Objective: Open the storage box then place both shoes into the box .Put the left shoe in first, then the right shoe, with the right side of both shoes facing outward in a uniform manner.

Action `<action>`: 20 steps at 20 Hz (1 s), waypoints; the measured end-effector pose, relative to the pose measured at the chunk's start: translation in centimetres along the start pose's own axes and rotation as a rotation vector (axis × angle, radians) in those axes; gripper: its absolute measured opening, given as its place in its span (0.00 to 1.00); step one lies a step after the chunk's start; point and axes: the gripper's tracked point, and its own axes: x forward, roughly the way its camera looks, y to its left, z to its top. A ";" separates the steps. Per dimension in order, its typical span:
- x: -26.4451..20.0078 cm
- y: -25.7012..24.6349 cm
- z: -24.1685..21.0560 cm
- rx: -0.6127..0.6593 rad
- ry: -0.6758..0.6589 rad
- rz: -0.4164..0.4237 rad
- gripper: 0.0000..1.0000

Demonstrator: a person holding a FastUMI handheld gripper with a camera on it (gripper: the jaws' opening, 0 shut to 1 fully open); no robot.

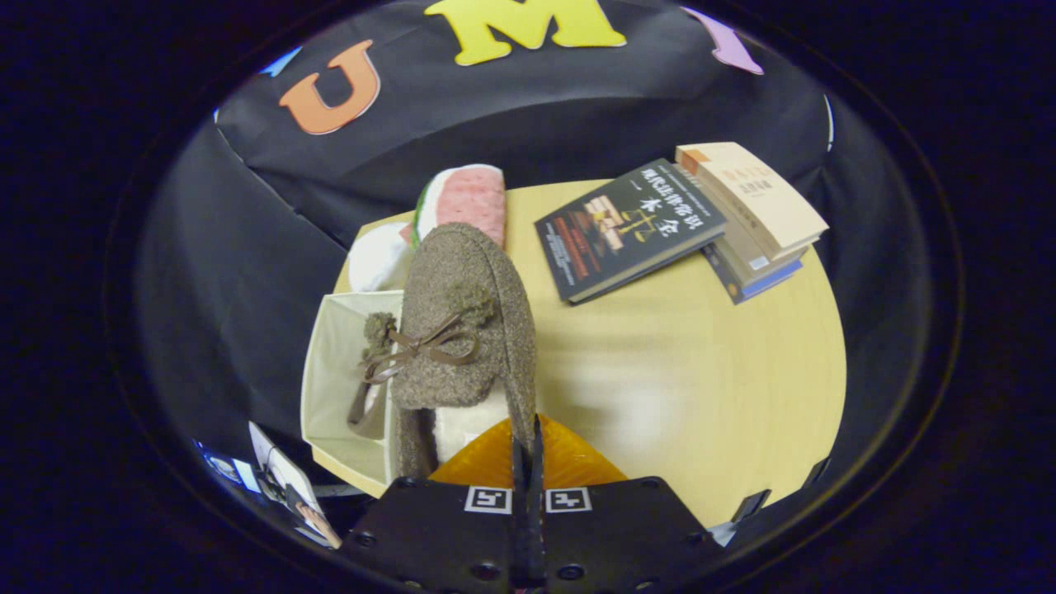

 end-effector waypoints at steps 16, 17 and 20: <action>10.0 14.7 -4.6 0.098 0.141 -0.129 0.00; 10.6 14.1 -4.7 0.103 0.143 -0.153 0.01; 12.2 13.1 -5.1 0.164 0.143 -0.194 0.01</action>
